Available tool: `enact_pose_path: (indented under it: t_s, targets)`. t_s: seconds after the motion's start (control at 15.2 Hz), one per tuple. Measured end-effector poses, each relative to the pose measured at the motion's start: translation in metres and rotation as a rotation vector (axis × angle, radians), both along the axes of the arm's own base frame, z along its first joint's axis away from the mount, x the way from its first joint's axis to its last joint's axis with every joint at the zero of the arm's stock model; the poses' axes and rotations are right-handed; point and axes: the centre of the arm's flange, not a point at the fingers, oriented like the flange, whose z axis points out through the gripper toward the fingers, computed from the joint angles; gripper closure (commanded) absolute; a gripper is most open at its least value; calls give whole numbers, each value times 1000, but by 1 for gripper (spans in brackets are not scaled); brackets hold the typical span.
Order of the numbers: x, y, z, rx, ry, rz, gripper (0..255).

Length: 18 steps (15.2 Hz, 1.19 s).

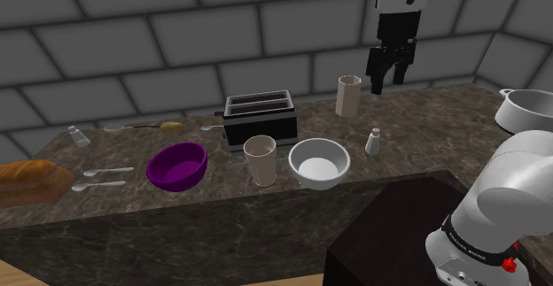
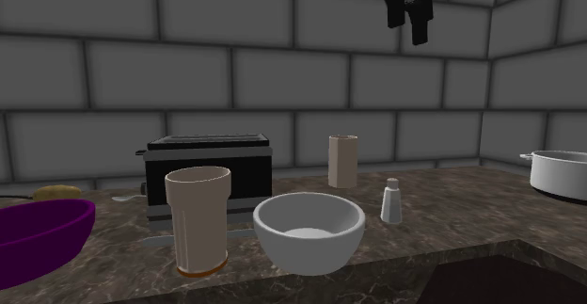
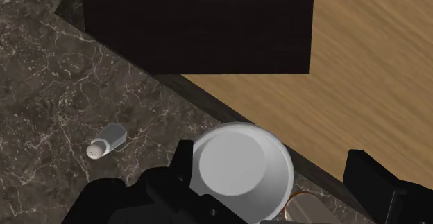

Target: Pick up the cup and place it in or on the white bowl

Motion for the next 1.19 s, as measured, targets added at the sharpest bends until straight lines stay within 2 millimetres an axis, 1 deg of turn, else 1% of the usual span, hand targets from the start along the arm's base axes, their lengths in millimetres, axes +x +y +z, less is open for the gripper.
enact_pose_path:
  t_s: [0.07, 0.2, 0.46, 0.59, 0.73, 0.79, 1.19]
  targets:
    - [0, 0, 0, 0, 0, 0, 0]
    - [8, 9, -10, -1, -6, -1, 0]
    - [36, 28, -41, -4, -28, -4, 0]
    - [55, 42, -57, -6, -38, -6, 0]
    - [70, 49, -76, -7, -50, -8, 0]
    - [81, 55, -80, -8, -58, -8, 0]
    - [131, 88, -124, -13, -93, -14, 0]
